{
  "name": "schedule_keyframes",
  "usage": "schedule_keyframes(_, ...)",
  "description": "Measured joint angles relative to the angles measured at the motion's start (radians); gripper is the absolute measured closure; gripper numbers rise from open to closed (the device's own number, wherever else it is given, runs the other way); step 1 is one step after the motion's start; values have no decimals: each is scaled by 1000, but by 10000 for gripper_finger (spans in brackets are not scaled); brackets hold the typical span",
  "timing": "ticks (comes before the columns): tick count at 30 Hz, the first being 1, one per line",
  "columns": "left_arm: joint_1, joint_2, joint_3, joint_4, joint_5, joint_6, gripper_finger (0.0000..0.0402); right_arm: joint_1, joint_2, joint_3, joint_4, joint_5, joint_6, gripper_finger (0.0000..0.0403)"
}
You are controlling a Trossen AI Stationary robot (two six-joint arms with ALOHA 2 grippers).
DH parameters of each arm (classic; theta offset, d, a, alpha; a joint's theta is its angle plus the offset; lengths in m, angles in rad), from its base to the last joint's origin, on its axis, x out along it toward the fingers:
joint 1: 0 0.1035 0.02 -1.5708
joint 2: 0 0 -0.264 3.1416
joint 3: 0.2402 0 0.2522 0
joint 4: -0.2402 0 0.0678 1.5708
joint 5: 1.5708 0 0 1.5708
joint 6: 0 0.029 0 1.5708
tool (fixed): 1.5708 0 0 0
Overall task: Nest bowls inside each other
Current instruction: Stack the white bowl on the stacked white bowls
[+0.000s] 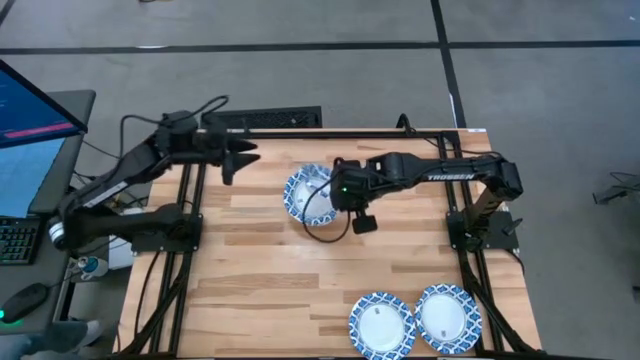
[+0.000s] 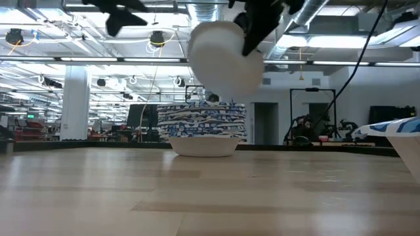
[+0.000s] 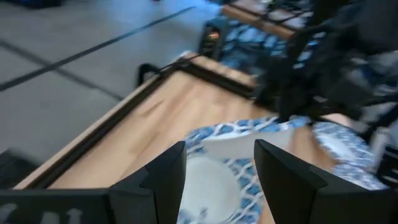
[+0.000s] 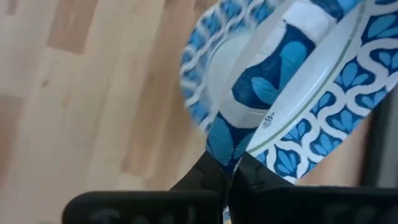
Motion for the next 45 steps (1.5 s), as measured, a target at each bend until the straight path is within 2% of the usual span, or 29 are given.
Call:
schedule_keyframes(4, 0, -75, 0, -116, -103, -36, 221, -12, 0, 0, 90, 18, -81, 376)
schedule_keyframes(12, 0, -182, 0, -96, -109, -110, 221, -5, 126, 2, 104, 19, -178, 381)
schedule_keyframes(16, 0, -214, 0, -81, -113, -139, 221, 13, 188, 0, 95, 131, -270, 377)
schedule_keyframes(19, 0, -231, 0, -85, -114, -154, 221, 19, 209, 0, 65, 257, -317, 377)
schedule_keyframes(21, 0, -233, 0, -89, -114, -157, 221, 18, 218, -1, 46, 344, -318, 377)
schedule_keyframes(25, 0, -227, 0, -97, -120, -157, 221, 8, 219, 0, 54, 432, -285, 371)
schedule_keyframes(30, 0, -207, 0, -97, -122, -155, 221, 3, 208, 0, 39, 405, -195, 349)
schedule_keyframes(36, 0, -180, 0, -97, -123, -145, 221, 15, 216, 0, -34, 281, -156, 341)
schedule_keyframes(41, 0, -155, 0, -95, -123, -138, 221, 25, 217, 0, -35, 275, -125, 331)
schedule_keyframes(45, 0, -134, 0, -95, -123, -138, 221, 24, 217, 0, -32, 274, -94, 299)
